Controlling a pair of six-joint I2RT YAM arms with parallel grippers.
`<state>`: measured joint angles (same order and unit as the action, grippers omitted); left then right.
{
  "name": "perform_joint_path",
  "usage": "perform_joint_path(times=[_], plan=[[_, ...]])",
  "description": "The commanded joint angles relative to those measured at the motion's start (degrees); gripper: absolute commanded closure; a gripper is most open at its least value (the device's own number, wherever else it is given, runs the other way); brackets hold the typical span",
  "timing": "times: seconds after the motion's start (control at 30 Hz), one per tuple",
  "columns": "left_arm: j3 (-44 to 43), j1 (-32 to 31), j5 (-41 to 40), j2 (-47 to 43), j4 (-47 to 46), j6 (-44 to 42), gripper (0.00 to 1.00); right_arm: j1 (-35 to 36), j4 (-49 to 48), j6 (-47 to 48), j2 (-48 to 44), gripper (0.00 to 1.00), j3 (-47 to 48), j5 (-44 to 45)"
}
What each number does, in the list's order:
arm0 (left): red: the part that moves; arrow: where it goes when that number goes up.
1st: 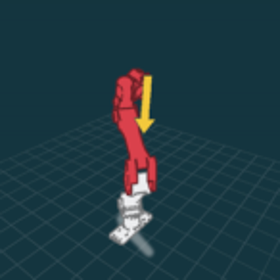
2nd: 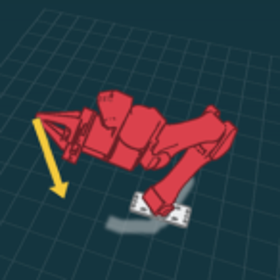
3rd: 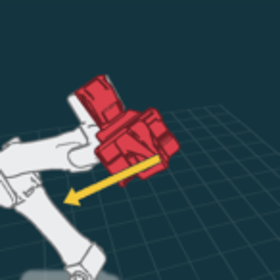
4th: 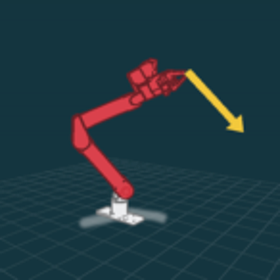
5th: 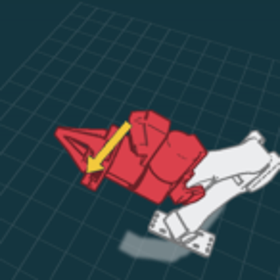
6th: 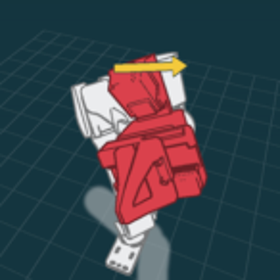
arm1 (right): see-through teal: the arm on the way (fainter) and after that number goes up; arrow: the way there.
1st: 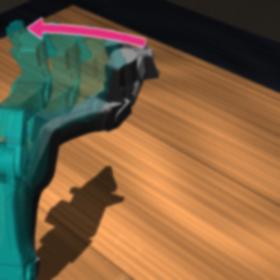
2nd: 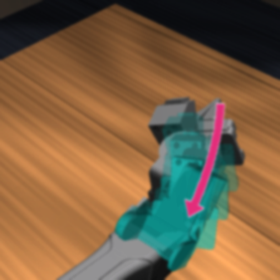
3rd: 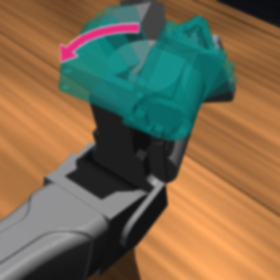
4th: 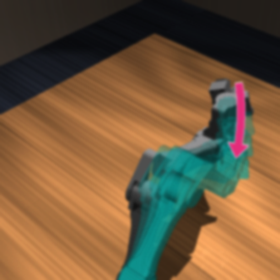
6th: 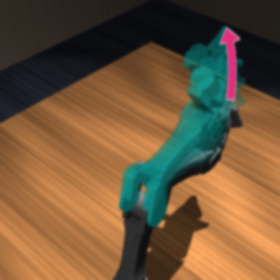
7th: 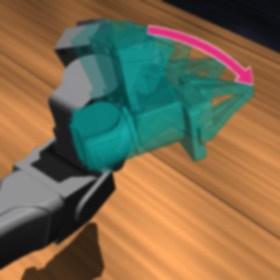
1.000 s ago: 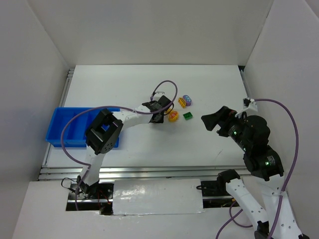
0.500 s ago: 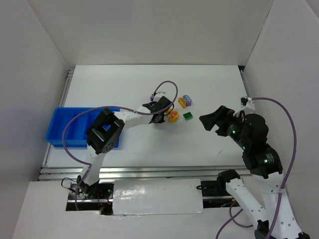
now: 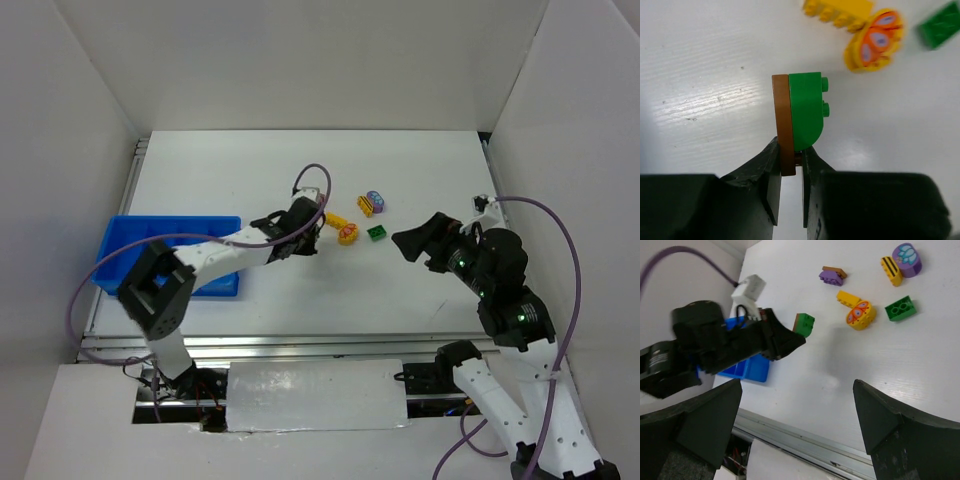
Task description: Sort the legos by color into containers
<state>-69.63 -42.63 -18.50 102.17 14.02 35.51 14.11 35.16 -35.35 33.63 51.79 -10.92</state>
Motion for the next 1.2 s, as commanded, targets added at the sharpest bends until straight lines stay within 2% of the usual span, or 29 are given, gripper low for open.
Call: perform_joint_path(times=[0.0,0.13,0.3,0.5,0.67,0.77,0.97,1.07,1.1,1.13,1.17], plan=[[3.61,-1.22,6.63,-11.10,-8.38,-3.95,1.00,0.39,-8.60,-3.31,-0.75,0.00,-1.95,-3.22],[10.29,-4.20,10.58,-22.59,-12.34,-8.16,1.00,0.57,-14.40,-7.53,1.96,0.00,-3.97,-7.44],[15.47,-6.23,17.00,-31.06,-17.27,-10.54,1.00,3.02,-26.62,-14.30,6.62,0.02,-7.23,-12.90],[17.41,-7.55,20.61,-37.12,-19.03,-11.60,1.00,13.56,-26.11,-15.00,14.70,0.13,-3.80,-3.51],[17.16,-8.43,19.47,-37.31,-18.59,-11.86,1.00,21.37,-27.42,-18.08,17.52,0.28,-3.71,3.07],[16.19,-8.87,18.77,-36.34,-17.45,-12.04,1.00,24.29,-26.46,-18.08,18.93,0.29,-2.66,8.00],[14.79,-10.01,15.17,-34.76,-15.08,-12.74,1.00,26.76,-27.77,-18.17,17.53,0.28,-3.45,11.61],[15.22,-10.54,14.81,-35.11,-15.34,-13.09,1.00,27.03,-26.55,-17.47,18.14,0.39,-2.40,13.99],[15.31,-10.63,14.64,-35.28,-15.51,-13.09,1.00,27.11,-25.41,-17.21,18.58,0.56,-1.61,14.60],[15.31,-10.63,14.37,-35.29,-15.52,-13.27,1.00,27.11,-25.14,-17.03,19.36,0.64,-1.26,14.61],[15.13,-10.63,14.11,-35.20,-15.34,-13.27,1.00,27.20,-24.79,-17.03,19.55,0.64,-1.25,14.70]])
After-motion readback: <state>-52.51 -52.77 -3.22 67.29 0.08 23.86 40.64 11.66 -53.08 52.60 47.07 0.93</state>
